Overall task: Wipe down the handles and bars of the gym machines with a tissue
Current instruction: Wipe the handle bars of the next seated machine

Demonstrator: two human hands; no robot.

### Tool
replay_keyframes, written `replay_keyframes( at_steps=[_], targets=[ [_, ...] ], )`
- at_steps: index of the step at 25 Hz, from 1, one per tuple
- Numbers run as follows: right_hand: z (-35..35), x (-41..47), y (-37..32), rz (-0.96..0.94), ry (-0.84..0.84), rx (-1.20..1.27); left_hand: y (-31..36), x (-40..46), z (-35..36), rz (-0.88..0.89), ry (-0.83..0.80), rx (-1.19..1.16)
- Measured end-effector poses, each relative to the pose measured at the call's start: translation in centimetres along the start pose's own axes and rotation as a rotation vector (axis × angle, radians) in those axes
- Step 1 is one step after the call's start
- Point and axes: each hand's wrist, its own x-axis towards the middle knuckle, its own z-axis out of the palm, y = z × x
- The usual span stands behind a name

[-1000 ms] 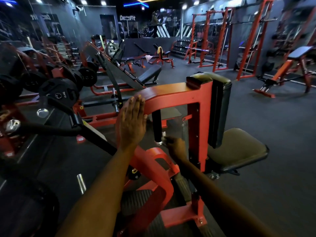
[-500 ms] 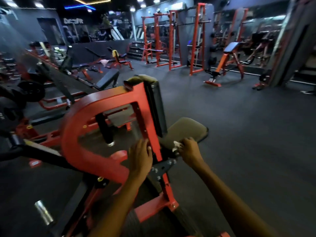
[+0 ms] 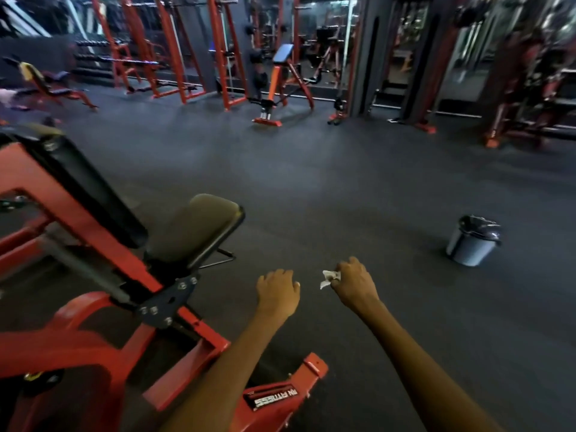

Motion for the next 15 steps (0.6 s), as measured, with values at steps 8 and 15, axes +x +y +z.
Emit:
replay_keyframes(
  at_steps=[8, 15],
  targets=[
    [-3.7, 8.9, 7.5, 0.056, 0.039, 0.039, 7.5, 9.9, -0.5, 0.103, 0.011, -0.073],
    [-6.4, 26.5, 9.7, -0.069, 0.075, -0.012, 10.8, 26.3, -2.6, 0.058, 0.175, -0.148]
  ],
)
